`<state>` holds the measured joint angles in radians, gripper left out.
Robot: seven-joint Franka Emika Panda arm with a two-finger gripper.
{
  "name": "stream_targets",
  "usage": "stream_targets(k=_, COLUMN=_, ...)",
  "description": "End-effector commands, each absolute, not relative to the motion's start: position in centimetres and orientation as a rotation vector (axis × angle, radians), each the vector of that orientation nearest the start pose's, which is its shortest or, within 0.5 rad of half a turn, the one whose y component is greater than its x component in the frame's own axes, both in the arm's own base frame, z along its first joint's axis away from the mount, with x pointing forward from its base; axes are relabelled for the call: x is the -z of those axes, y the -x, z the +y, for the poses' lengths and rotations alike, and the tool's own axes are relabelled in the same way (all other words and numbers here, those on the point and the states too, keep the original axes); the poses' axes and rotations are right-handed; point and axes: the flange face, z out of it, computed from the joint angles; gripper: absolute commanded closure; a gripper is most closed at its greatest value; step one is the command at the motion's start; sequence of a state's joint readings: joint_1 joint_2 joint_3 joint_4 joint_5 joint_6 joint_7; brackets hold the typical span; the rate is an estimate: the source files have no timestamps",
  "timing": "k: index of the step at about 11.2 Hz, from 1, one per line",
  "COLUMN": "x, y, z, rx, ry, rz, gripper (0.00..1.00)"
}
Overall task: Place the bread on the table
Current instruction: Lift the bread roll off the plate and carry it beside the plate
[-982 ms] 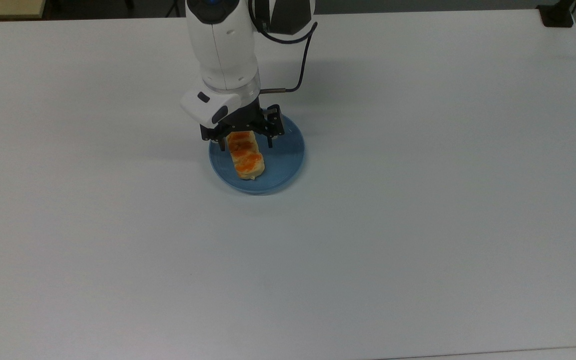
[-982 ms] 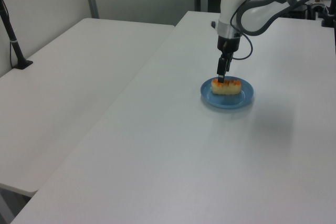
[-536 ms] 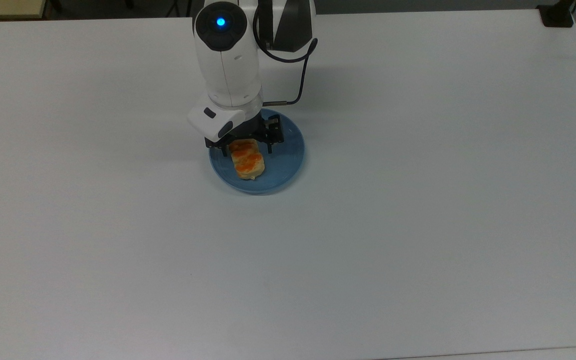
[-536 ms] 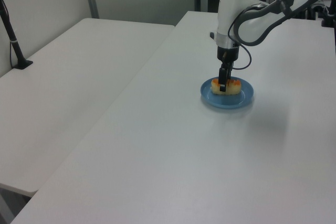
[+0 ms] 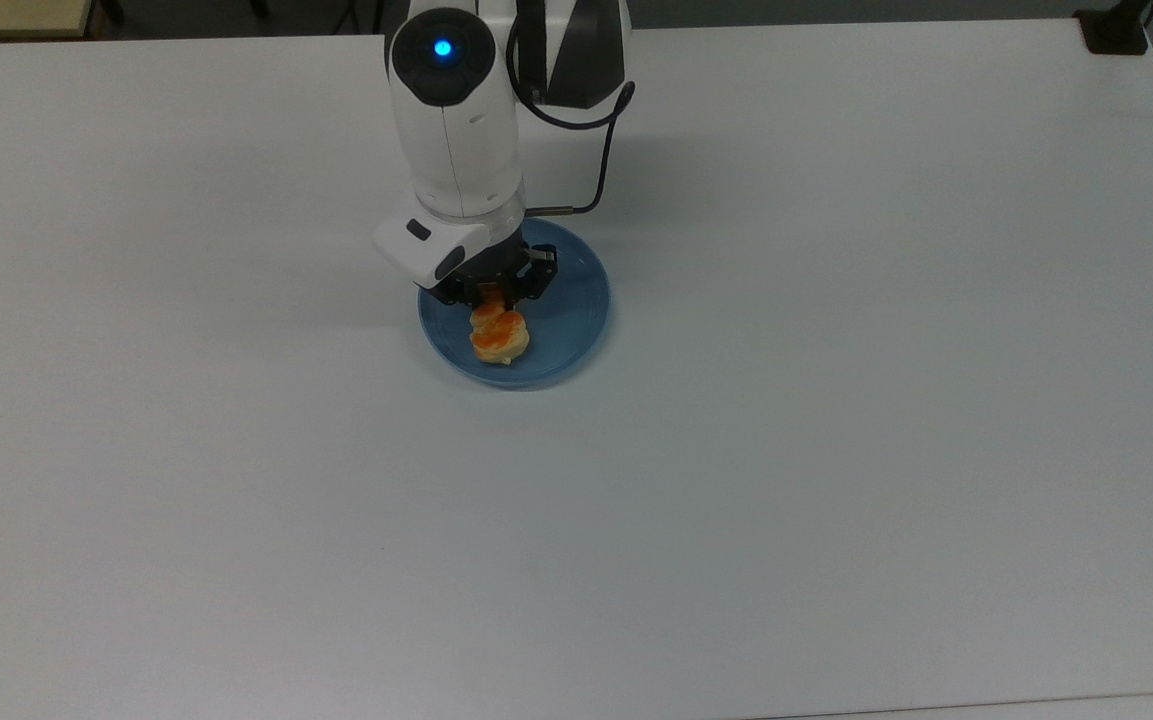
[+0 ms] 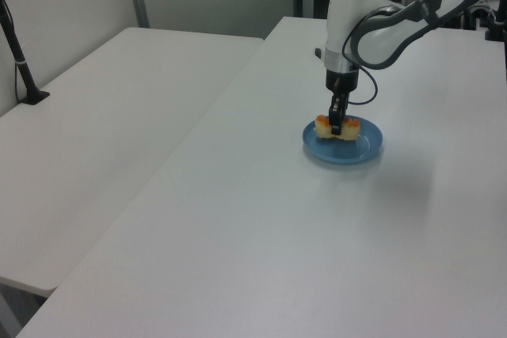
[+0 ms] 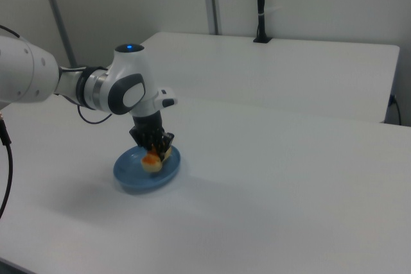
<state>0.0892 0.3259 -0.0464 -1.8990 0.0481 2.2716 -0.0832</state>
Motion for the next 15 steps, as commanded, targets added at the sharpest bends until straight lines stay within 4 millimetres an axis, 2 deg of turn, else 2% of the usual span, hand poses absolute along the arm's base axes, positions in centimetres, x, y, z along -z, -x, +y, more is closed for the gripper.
stream_targets(k=1, x=-40.0, y=-64.7, z=-1.8, rx=0.136, ry=3.133, rz=-0.15, gripper=0.72)
stream_targets(k=2, x=-41.5, y=-65.4, z=-4.4, rx=0.179, ry=3.138, rz=-0.181, gripper=0.72)
stream_targets(k=4, x=-42.2, y=-66.3, z=-9.5, rx=0.215, ry=3.163, rz=-0.189, gripper=0.72)
stream_targets(k=5, x=-41.7, y=-66.5, z=-12.5, rx=0.209, ry=3.182, rz=-0.185, gripper=0.72)
stream_targets(k=7, x=-39.2, y=-66.4, z=-16.4, rx=0.161, ry=3.193, rz=-0.205, gripper=0.72)
stream_targets(k=9, x=-36.3, y=-66.1, z=-19.6, rx=0.088, ry=3.203, rz=-0.302, gripper=0.72)
stream_targets(k=11, x=-34.0, y=-65.9, z=-21.2, rx=0.048, ry=3.204, rz=-0.296, gripper=0.72)
stream_targets(k=12, x=-33.8, y=-66.1, z=-21.4, rx=0.08, ry=3.216, rz=-0.298, gripper=0.71)
stream_targets(k=13, x=-33.4, y=-66.2, z=-21.6, rx=0.094, ry=3.216, rz=-0.291, gripper=0.53)
stream_targets(k=14, x=-33.4, y=-65.9, z=-22.9, rx=0.111, ry=3.217, rz=-0.247, gripper=0.01)
stream_targets(k=15, x=-33.9, y=-65.8, z=-23.0, rx=0.121, ry=3.219, rz=-0.232, gripper=0.0)
